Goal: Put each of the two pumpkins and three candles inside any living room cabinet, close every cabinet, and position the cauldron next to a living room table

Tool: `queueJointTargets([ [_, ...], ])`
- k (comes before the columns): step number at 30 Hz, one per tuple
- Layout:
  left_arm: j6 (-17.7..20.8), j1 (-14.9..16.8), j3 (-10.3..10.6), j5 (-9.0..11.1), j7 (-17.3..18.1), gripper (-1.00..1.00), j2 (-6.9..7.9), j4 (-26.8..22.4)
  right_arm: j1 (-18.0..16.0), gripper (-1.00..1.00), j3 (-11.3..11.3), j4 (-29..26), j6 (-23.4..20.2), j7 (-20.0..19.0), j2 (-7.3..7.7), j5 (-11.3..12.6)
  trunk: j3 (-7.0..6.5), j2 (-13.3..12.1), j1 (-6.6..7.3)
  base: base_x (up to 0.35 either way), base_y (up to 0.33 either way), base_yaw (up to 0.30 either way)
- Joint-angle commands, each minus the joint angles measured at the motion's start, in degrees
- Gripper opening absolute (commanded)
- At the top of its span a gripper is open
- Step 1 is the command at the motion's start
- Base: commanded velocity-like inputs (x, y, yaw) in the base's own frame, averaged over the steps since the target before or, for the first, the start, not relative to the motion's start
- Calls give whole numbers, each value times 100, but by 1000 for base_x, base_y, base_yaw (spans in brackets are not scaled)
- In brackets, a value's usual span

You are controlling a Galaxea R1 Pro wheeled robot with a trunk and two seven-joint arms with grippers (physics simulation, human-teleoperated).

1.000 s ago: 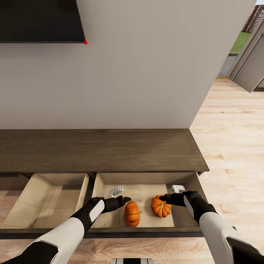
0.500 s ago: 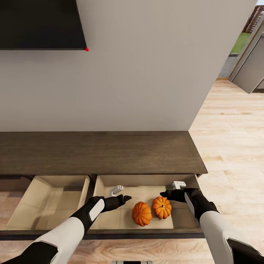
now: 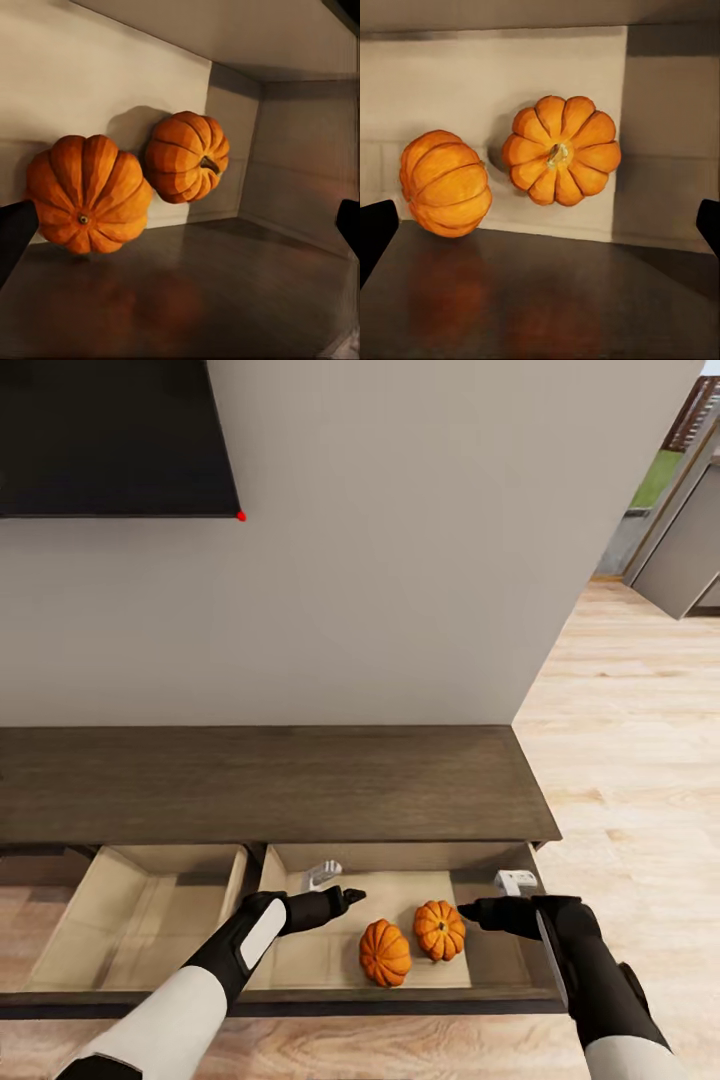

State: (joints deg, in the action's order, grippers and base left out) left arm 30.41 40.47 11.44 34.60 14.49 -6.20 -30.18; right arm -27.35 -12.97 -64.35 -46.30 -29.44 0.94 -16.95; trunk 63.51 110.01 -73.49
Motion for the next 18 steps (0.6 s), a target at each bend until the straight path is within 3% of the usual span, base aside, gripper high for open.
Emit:
queueJointTargets([
  [1, 43, -33, 7, 19, 1, 100, -1, -62, 196, 100, 200, -437, -181, -67, 1, -40, -15, -40, 23, 0, 0, 0],
  [2, 58, -54, 7, 22, 1, 100, -2, -96, 296, 100, 279, -709, -281, -72, 1, -28, -33, -80, 45, 0, 0, 0],
  [3, 171, -241, 10, 24, 1, 100, 0, -505, 479, 100, 368, -1383, -588, -80, 16, -7, -51, -120, 67, 0, 0, 0],
  [5, 490, -533, 13, 0, -2, 100, 5, -1122, 564, 100, 384, -1749, -699, -84, 30, 0, -87, -200, 111, 0, 0, 0],
  [8, 1207, -1460, -11, -63, -149, 100, 102, -2936, 741, 100, 390, -2421, -787, -89, 53, 6, -140, -321, 177, 0, 0, 0],
  [10, 1386, -1848, -4, -42, -337, 100, 229, -3835, 805, 100, 394, -2615, -803, -127, 57, 7, -176, -401, 221, 0, 0, 0],
  [14, 1512, -2232, 0, -17, -522, 100, 321, -4696, 846, 100, 368, -2753, -806, -441, 82, 3, -248, -561, 309, 0, 0, 0],
  [18, 1560, -2562, -155, 0, -618, 100, 356, -5469, 850, 100, 203, -2806, -748, -1172, 257, -3, -320, -722, 396, 0, 0, 0],
])
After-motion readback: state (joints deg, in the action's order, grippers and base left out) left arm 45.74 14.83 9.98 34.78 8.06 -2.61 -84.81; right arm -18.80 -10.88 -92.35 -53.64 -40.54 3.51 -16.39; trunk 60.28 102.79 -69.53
